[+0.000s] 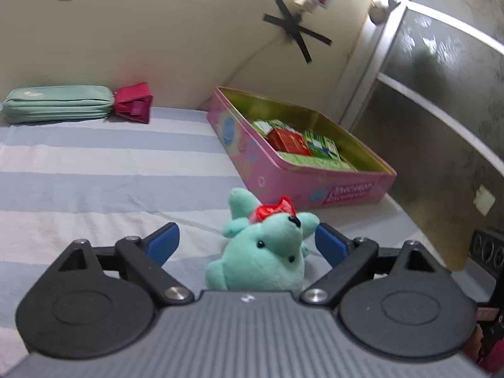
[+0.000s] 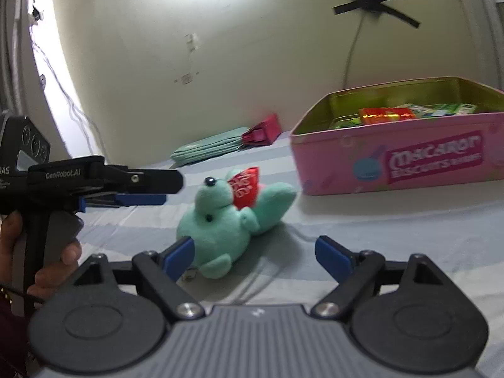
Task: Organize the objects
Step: 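Grasp the teal plush toy with the left gripper and lift it, then lower the plush toy into the pink tin and open the left gripper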
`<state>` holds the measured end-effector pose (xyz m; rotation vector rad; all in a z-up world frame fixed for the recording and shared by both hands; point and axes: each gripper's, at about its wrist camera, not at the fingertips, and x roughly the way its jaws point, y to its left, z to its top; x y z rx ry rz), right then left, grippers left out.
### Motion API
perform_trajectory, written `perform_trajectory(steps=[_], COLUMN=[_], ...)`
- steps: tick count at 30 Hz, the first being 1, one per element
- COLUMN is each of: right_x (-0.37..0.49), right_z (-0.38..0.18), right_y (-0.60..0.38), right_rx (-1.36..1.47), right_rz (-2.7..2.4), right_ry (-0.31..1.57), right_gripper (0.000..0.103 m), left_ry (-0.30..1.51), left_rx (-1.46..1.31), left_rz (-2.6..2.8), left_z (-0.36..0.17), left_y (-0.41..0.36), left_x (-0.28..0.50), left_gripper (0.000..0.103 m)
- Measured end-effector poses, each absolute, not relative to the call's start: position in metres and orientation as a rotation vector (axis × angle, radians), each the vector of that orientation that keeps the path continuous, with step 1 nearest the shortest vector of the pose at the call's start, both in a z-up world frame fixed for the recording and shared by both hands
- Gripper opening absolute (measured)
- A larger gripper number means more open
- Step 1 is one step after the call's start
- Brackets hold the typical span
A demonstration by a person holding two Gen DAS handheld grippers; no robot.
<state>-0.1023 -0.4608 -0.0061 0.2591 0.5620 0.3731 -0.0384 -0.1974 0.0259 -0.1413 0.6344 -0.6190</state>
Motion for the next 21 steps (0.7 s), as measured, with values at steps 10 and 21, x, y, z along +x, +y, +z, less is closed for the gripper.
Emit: perform_trajectory(steps=[10, 21], right_x=[-0.071, -0.076], right_z=[-0.021, 0.031], right_y=[-0.440, -0.467], right_rx=[0.240, 0.177], right_rz=[0.535, 0.418], right_ry=[0.637, 0.344], right_gripper=[0.052, 0.051], left_ry=[0.766, 0.599], left_rx=[-0.077, -0.086], left_rz=[-0.636, -0.697], left_z=[-0.007, 0.064], left_y=[-0.232, -0.276], left_x=[-0.020, 0.003], left_gripper=[0.072, 0.069])
